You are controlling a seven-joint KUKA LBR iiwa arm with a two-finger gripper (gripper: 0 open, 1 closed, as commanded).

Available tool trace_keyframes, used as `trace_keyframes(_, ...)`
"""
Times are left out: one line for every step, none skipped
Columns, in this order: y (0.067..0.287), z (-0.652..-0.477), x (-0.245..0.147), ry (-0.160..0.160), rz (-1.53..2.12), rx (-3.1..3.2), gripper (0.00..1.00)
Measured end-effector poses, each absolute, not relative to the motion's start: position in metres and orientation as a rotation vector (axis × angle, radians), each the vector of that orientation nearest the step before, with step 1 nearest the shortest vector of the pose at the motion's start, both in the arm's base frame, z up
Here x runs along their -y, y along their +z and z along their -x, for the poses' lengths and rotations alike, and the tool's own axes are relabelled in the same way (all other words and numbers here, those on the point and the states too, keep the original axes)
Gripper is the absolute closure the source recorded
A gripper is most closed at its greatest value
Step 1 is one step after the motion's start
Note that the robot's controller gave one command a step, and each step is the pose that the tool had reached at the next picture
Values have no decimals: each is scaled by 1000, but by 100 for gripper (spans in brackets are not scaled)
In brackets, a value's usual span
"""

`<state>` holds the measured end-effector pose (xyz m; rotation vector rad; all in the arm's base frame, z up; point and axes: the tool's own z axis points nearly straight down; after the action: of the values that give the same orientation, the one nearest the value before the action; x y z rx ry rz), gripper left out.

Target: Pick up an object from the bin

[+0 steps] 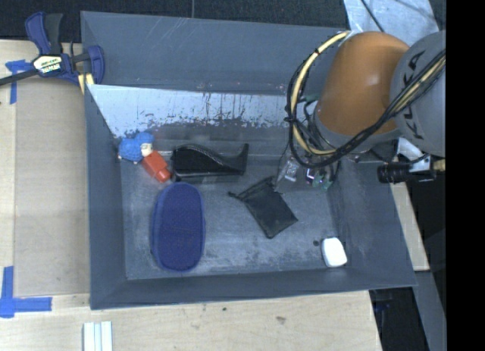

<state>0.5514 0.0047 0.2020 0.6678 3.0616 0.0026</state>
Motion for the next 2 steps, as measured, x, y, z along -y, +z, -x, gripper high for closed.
trace_keyframes(148, -532, -40, 0, -862, -3024, 100)
trace_keyframes(243, -572, -41, 6, -827, -3018, 100)
